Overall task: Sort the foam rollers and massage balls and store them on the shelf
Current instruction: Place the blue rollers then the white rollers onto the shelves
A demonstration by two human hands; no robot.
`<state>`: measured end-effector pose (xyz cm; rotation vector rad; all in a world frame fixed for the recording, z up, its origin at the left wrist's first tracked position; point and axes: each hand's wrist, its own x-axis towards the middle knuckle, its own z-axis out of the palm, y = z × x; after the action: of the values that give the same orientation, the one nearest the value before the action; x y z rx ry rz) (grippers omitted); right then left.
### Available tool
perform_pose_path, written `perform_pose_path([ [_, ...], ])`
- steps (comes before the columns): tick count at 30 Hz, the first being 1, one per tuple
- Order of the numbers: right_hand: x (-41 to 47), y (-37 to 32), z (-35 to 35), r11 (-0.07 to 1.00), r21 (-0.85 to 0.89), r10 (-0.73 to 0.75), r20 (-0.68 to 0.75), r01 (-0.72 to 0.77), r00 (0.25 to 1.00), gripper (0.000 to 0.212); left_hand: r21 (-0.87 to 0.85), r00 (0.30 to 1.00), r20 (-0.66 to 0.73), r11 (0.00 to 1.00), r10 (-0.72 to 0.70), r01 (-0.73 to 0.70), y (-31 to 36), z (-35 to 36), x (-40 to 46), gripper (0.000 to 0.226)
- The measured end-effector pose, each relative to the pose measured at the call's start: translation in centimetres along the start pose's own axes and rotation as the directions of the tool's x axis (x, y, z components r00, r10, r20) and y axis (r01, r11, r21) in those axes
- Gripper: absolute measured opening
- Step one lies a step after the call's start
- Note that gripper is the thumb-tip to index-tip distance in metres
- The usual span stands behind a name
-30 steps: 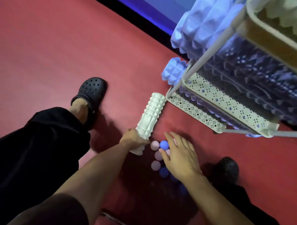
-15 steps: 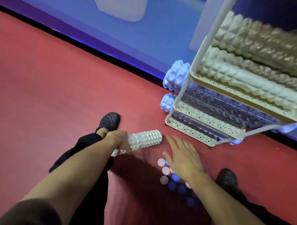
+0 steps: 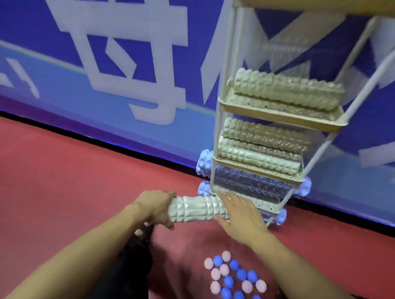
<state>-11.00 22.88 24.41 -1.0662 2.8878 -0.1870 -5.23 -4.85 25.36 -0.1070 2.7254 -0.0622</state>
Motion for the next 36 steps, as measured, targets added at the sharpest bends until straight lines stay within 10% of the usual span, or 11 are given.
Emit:
perform_pose_path([
  [13, -3.0, 5.4, -22.0, 0.987, -0.152, -0.013, -0.377, -0.048, 0.926, 0.081, 0.133, 0.766, -0.597, 0.971, 0.239, -0.200, 7.3, -22.0, -7.4, 0.088],
  [24, -3.1, 9.9, -31.7, 0.954, -0.286, -0.039, -0.405, -0.087, 0.913, 0.095, 0.232, 0.610, -0.710, 0.934, 0.353, -0.270, 11.8, -30.5, -5.6, 0.097],
  [36, 1.2, 11.6, -30.6, 0.898, -0.340, 0.171, -0.317, -0.280, 0.933, 0.091, 0.069, 0.627, -0.738, 0.953, 0.249, -0.296, 11.9, -29.8, 1.1, 0.084],
])
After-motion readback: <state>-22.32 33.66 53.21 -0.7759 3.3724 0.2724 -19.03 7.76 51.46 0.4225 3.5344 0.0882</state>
